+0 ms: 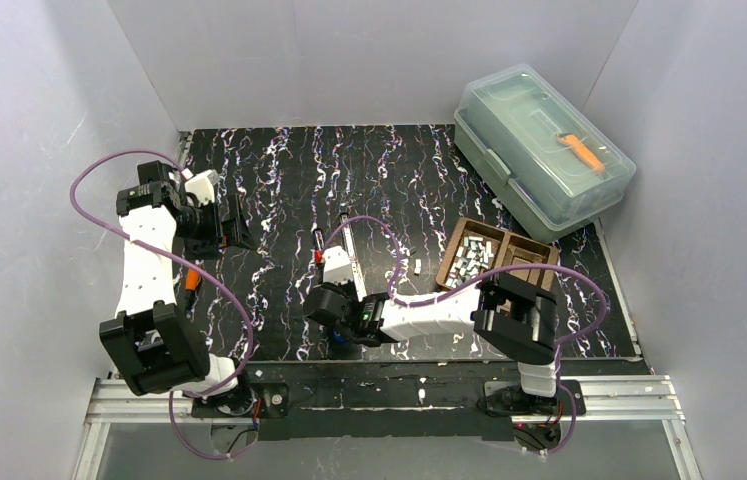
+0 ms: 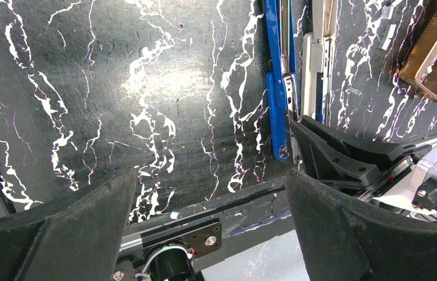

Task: Load the staples into the stapler
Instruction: Install the staple into the stapler.

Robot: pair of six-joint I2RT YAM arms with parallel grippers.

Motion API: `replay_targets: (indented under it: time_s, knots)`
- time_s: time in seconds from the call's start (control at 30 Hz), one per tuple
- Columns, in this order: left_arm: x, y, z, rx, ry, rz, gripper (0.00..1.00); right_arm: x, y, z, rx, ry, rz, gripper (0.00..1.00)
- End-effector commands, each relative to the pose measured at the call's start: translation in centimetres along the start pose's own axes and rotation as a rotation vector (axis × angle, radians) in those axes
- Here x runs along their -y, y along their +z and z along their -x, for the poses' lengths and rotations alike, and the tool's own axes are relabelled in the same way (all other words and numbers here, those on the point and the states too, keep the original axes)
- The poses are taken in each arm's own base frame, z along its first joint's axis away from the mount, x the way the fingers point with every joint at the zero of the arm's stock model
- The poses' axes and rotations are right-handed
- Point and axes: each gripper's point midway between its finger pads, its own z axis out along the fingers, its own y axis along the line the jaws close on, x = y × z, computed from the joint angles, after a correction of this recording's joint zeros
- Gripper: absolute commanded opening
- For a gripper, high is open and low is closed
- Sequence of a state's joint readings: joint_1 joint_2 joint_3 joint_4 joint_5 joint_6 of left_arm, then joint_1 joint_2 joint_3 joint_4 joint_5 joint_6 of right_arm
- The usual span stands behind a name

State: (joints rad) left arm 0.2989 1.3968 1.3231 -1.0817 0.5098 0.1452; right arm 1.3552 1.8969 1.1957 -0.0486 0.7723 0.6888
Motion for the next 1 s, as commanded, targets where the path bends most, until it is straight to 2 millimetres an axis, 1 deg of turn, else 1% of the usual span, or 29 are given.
replay_targets:
  time_s: [0.0,0.43,0.5,0.7,0.77,0.87,0.97]
  knots:
    - [0.77,-0.94,-0.33,0.016,0.01,-0.017,0.99,-0.36,0.01,0.46,0.031,0.037,0.004,0.01]
    - [0.81,-1.0,-0.36,0.019,0.008,-0.016,0.99,-0.02,0.05,-0.19,0.019,0.034,0.0,0.01]
    - [0.83,-1.02,-0.37,0.019,0.009,-0.017,0.99,-0.41,0.12,0.24,0.034,0.052,0.012,0.01]
    - [0.84,-0.98,-0.33,0.017,0.008,-0.018,0.99,-0.45,0.13,0.08,0.028,0.046,0.013,0.01]
    - [0.82,-0.98,-0.34,0.017,0.008,-0.018,0.99,-0.47,0.08,0.13,0.028,0.046,0.016,0.07]
    - [0.81,-1.03,-0.29,0.019,0.009,-0.016,0.99,-0.52,0.05,0.12,0.028,0.045,0.021,0.1]
    - [0.84,-1.01,-0.26,0.019,0.01,-0.018,0.99,-0.51,-0.08,0.31,0.033,0.047,0.025,0.19]
